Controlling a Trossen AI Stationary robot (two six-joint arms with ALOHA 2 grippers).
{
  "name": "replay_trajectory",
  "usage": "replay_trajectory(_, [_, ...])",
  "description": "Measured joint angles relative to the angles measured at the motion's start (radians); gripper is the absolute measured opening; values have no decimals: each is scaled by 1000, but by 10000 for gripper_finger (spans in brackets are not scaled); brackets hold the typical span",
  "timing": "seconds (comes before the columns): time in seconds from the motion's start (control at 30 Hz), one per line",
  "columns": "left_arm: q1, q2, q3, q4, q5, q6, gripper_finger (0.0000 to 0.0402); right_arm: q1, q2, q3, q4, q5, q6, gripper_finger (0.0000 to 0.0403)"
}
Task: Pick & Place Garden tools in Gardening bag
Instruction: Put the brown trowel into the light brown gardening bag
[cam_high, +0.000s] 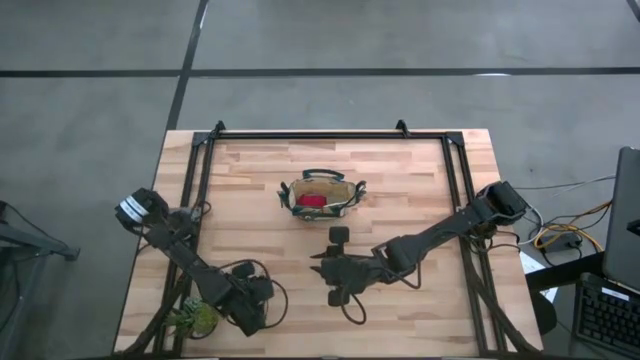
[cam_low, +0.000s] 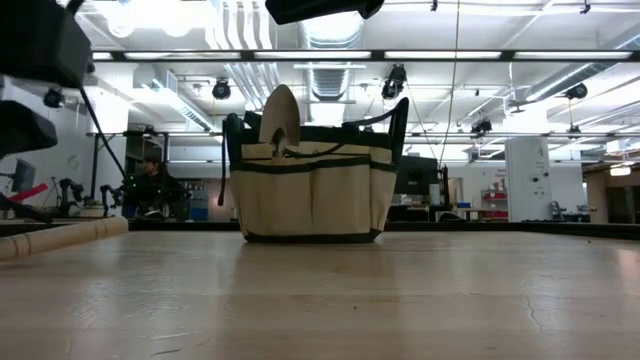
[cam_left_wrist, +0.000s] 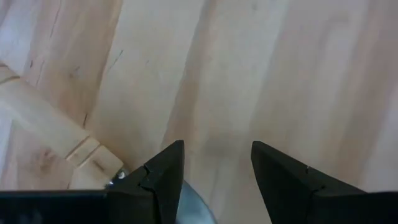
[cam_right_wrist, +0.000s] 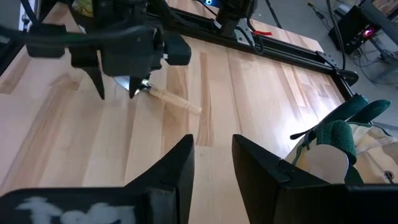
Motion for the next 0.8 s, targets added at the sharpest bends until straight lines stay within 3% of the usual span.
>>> replay_trajectory(0.23, [-6,-52,36,-107,9,50,190,0,1,-2,0,-5,2,89])
replay_trajectory(0.4, [-5,-85,42,-258,-7,-38,190,3,1,-5,0,-7,3,81])
replay_trajectory(0.8, [-5,-102,-52,-301,18,-111,190,5,2,-6,0,-8,3,78])
